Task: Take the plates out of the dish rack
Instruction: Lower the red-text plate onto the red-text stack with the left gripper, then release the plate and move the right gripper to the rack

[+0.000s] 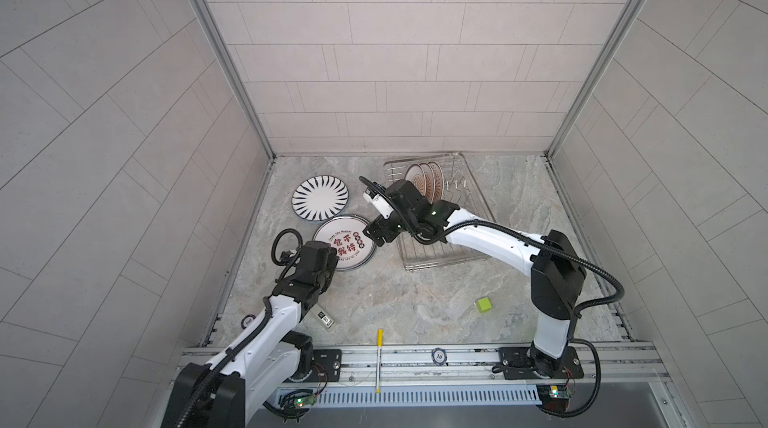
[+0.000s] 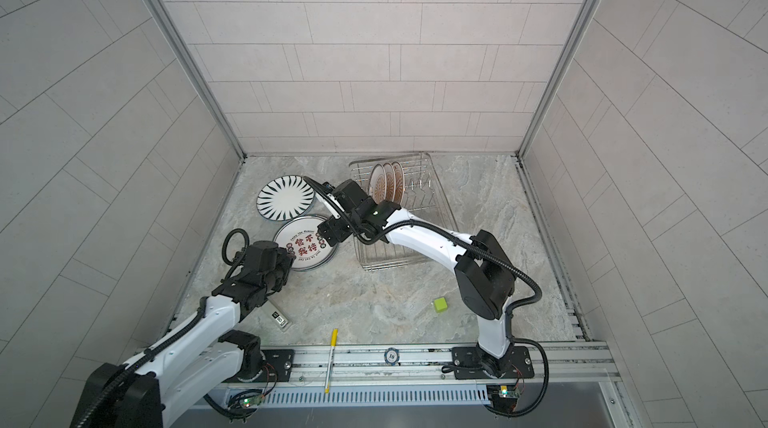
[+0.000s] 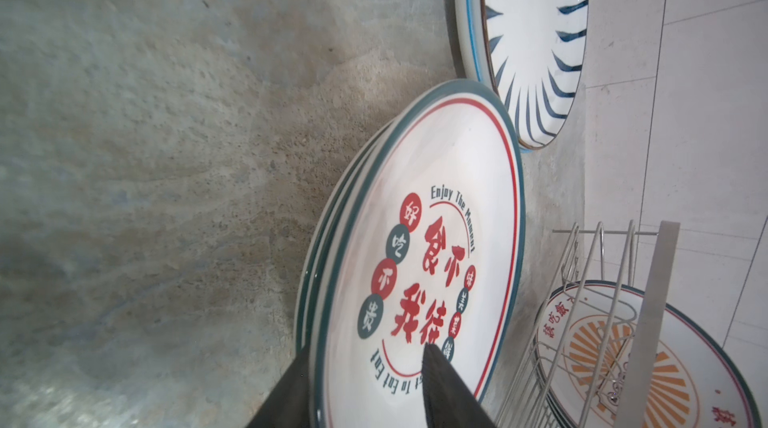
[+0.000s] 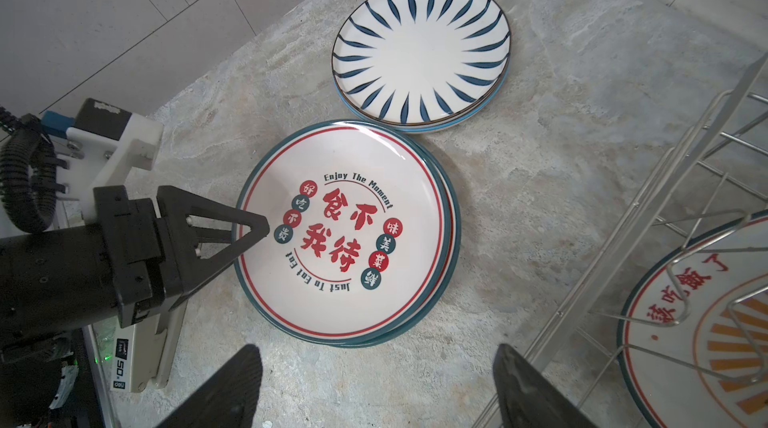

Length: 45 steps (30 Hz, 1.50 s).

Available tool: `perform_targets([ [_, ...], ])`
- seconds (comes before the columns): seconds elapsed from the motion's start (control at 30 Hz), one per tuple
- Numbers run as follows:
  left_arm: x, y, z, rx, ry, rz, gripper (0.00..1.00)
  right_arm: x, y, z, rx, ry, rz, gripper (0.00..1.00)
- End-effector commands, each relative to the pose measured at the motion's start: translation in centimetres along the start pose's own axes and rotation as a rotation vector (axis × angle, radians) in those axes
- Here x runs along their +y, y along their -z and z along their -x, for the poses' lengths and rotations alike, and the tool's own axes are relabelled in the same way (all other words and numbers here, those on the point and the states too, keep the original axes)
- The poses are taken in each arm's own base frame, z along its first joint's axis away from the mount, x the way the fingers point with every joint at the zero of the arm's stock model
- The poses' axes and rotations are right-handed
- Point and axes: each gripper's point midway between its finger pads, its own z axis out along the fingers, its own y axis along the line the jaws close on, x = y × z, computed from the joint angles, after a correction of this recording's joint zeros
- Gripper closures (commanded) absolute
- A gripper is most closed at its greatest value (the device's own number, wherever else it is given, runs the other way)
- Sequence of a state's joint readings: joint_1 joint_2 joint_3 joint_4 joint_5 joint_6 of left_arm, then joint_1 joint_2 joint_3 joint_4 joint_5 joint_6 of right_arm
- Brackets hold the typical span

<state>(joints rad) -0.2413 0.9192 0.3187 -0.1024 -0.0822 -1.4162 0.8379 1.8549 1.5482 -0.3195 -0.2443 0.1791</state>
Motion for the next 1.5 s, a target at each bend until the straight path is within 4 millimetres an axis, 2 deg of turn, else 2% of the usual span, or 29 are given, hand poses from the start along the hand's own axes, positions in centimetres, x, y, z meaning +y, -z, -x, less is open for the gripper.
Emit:
perform_targets([
  [0.0, 0.2, 0.2, 0.9, -0.047, 0.002, 0.002, 0.43, 0.1, -0.2, -0.1, 0.010, 0.020, -0.010, 0.11],
  [0.17, 0.2, 0.1, 0.9, -0.047, -0.006, 0.003, 0.41, -0.2, 0.0, -0.2, 0.013, 0.022, -0.026, 0.11],
  [0.3, 0.0, 0.2, 1.1, -0.056, -0.015, 0.005, 0.31, -0.4, 0.3, 0.1, 0.001, 0.022, -0.042, 0.12],
  [0.37, -0.1, 0.5, 1.4, -0.071, -0.020, 0.006, 0.29, -0.6, 0.7, 0.3, -0.017, 0.019, -0.055, 0.12],
  [0.53, -0.4, 1.0, 2.1, -0.107, -0.028, -0.008, 0.16, -1.4, 2.3, 0.8, -0.054, 0.020, -0.114, 0.13],
  [0.67, -0.5, 1.3, 2.6, -0.131, -0.038, -0.011, 0.11, -2.9, 3.9, 1.6, -0.105, -0.003, -0.211, 0.13],
  [0.77, -1.1, 2.0, 3.3, -0.163, -0.050, -0.028, 0.01, -3.9, 5.5, 2.2, -0.149, -0.024, -0.273, 0.13],
  [0.83, -1.8, 2.6, 3.7, -0.183, -0.046, -0.061, 0.00, -4.7, 6.6, 2.5, -0.173, -0.039, -0.314, 0.12],
  [1.07, -7.9, 5.5, 4.1, -0.185, -0.098, -0.295, 0.00, -7.8, 10.7, 3.5, -0.213, -0.089, -0.485, 0.10],
  [1.17, -11.9, 6.3, 2.7, -0.138, -0.190, -0.503, 0.00, -8.6, 12.0, 3.6, -0.245, -0.110, -0.504, 0.09],
  [1.27, -15.9, 7.8, 0.4, -0.089, -0.303, -0.758, 0.00, -9.6, 12.8, 3.7, -0.252, -0.129, -0.525, 0.09],
  [1.37, -17.8, 9.2, -1.5, -0.041, -0.385, -0.934, 0.00, -11.2, 13.5, 3.7, -0.243, -0.159, -0.584, 0.12],
  [1.47, -18.9, 9.5, -3.0, 0.017, -0.455, -0.986, 0.00, -12.8, 13.7, 3.6, -0.232, -0.197, -0.620, 0.15],
])
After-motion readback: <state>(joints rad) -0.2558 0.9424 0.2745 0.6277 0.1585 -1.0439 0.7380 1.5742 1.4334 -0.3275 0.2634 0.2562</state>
